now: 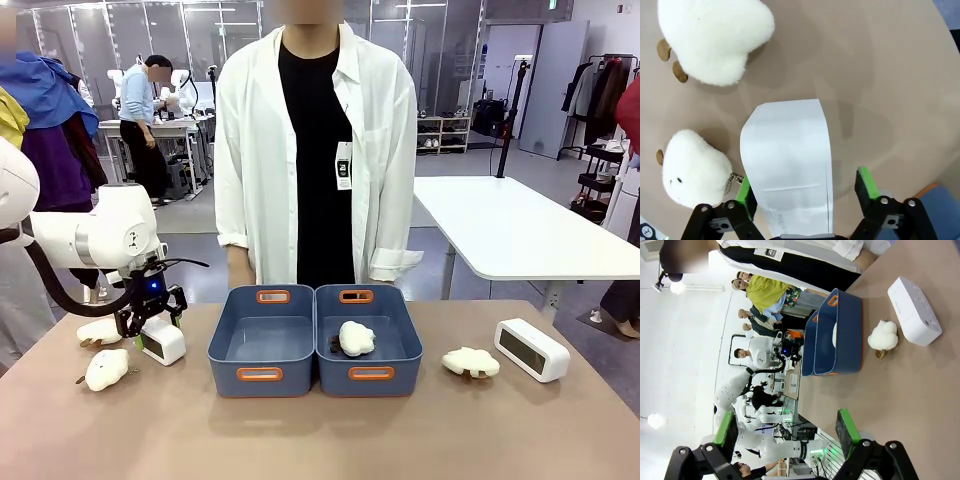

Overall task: Sort the digital clocks into the basket.
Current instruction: Pick up the Digital clock from the table and place it into the empty Plastic storage basket.

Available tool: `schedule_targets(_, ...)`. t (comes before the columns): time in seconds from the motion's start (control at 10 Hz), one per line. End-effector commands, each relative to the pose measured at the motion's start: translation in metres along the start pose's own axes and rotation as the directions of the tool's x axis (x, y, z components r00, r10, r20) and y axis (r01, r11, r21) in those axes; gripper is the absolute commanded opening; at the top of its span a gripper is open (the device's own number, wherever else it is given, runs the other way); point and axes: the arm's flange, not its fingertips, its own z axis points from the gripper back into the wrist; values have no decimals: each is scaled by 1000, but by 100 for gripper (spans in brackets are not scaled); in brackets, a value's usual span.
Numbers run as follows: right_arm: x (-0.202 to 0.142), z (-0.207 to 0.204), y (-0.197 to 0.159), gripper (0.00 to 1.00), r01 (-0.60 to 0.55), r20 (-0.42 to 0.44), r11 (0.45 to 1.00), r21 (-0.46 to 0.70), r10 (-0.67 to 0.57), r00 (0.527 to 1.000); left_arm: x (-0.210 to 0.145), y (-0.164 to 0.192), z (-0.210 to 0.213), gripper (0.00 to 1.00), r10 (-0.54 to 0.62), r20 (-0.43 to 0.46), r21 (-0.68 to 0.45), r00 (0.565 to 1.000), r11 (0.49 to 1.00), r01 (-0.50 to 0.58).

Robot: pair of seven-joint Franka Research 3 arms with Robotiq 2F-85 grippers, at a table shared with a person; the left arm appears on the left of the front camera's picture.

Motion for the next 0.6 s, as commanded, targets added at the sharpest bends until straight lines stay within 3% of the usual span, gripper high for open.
schedule_targets(0.0,-3,2,2,100,-7,-7,1000,1,7,1000,2,-5,1,51,18,21,52,1000,998,-19)
schedule_targets(0.2,-3,2,2,100,-7,-7,1000,1,7,1000,0,-5,-1,0,22,19,60,1000,998,-23)
schedule_targets(0.4,-3,2,2,100,-7,-7,1000,1,7,1000,-2,0,5,0,18,27,50,999,999,-20)
schedule_targets(0.5,-3,2,2,100,-7,-7,1000,1,7,1000,-4,5,18,36,21,18,21,1000,1000,-21)
